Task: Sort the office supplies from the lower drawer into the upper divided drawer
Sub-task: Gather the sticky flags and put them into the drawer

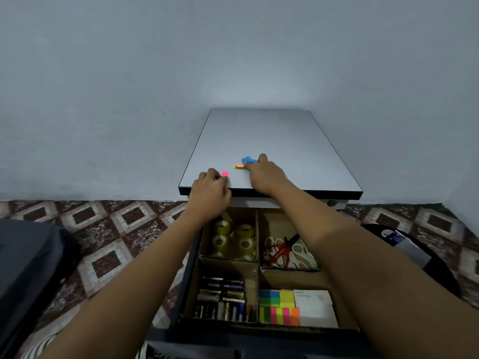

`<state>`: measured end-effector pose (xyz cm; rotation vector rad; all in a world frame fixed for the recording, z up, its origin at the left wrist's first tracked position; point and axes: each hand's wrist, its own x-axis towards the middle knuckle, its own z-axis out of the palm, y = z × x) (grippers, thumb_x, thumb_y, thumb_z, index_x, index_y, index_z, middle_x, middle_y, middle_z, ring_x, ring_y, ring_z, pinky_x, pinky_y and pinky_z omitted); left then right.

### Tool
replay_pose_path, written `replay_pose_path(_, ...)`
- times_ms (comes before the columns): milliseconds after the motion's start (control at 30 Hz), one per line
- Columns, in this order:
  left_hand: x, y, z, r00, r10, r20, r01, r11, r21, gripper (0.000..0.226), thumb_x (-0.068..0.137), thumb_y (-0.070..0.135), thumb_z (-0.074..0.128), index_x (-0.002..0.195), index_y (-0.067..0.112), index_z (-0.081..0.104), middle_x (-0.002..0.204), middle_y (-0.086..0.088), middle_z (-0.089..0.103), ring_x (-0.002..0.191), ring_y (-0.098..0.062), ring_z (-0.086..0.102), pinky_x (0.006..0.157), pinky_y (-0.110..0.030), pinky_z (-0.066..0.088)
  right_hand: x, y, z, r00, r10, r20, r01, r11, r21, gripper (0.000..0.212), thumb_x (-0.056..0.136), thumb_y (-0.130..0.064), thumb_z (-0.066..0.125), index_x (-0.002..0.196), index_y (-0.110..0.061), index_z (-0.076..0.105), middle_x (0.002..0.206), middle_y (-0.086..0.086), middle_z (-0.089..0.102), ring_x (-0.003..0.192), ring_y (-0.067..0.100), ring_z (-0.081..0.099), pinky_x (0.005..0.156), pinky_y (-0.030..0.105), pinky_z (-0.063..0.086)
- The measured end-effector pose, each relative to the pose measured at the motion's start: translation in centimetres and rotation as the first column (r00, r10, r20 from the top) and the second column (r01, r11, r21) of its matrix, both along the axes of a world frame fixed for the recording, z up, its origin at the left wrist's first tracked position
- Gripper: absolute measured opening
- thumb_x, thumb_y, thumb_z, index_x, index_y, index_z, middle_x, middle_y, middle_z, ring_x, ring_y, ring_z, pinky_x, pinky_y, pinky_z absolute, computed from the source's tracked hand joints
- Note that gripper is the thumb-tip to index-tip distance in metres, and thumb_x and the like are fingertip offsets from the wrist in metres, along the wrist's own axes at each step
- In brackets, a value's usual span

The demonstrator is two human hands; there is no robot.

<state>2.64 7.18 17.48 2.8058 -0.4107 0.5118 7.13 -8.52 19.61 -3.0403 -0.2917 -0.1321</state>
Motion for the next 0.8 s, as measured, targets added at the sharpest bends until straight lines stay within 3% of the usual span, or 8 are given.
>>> replay_pose_path(233, -0.5, 0.2, 0.0, 1.0, -0.016, 0.012, 0.015, 0.996, 0.085, 0.036, 0.092, 0.017, 0.046, 0.124, 0.005, 0.056, 0.126, -0.015, 0.048, 0.112, -0.032, 0.044, 0.089, -0.038, 0.038, -0.7, -0.3, -0.2, 0.981, -0.008, 0.195, 0.002, 0.999, 0.032, 0.022, 0.093, -0.006, 0.047, 0.113, -0.005, 0.057, 0.111, 0.013, 0.051, 0.088, 0.028, 0.057, 0.067, 0.033, 0.043)
replay_pose_path(500, -0.8, 0.5, 0.2, 0.993, -0.091, 0.075, 0.085, 0.993, 0.077, 0.03, 0.092, 0.009, 0.049, 0.118, 0.002, 0.062, 0.114, -0.02, 0.056, 0.102, -0.037, 0.05, 0.079, -0.042, 0.042, -1.4, -0.9, -0.3, 0.952, 0.012, 0.306, -0.021, 0.999, 0.026, 0.023, 0.092, -0.001, 0.046, 0.114, -0.003, 0.053, 0.107, 0.014, 0.056, 0.091, 0.027, 0.057, 0.065, 0.028, 0.036)
replay_pose_path(667, -0.4, 1.0, 0.1, 0.985, -0.122, 0.121, 0.12, 0.992, 0.028, 0.025, 0.093, 0.012, 0.052, 0.11, 0.001, 0.067, 0.102, -0.02, 0.061, 0.092, -0.038, 0.056, 0.073, -0.042, 0.046, -1.6, -1.2, 0.0, 0.918, -0.148, 0.368, 0.02, 0.944, 0.33, 0.02, 0.098, -0.012, 0.043, 0.106, -0.002, 0.059, 0.102, 0.015, 0.06, 0.086, 0.025, 0.058, 0.068, 0.032, 0.044)
replay_pose_path(733, -0.7, 0.9, 0.3, 0.988, -0.101, 0.115, 0.108, 0.992, -0.06, 0.025, 0.095, 0.013, 0.05, 0.109, 0.0, 0.066, 0.101, -0.019, 0.062, 0.092, -0.035, 0.058, 0.073, -0.041, 0.049, -2.1, -1.4, 0.4, 0.902, -0.217, 0.373, 0.009, 0.874, 0.486, 0.022, 0.098, -0.014, 0.043, 0.103, -0.001, 0.061, 0.1, 0.015, 0.062, 0.087, 0.024, 0.058, 0.072, 0.034, 0.049)
replay_pose_path(800, -1.2, 0.6, 0.8, 0.993, -0.067, 0.096, 0.085, 0.976, -0.201, 0.025, 0.095, 0.014, 0.05, 0.111, 0.002, 0.066, 0.104, -0.016, 0.064, 0.094, -0.03, 0.059, 0.078, -0.038, 0.049, -3.1, -1.6, 0.8, 0.895, -0.28, 0.347, -0.002, 0.777, 0.63, 0.02, 0.097, -0.013, 0.046, 0.102, -0.002, 0.062, 0.1, 0.012, 0.064, 0.088, 0.017, 0.058, 0.071, 0.027, 0.05)
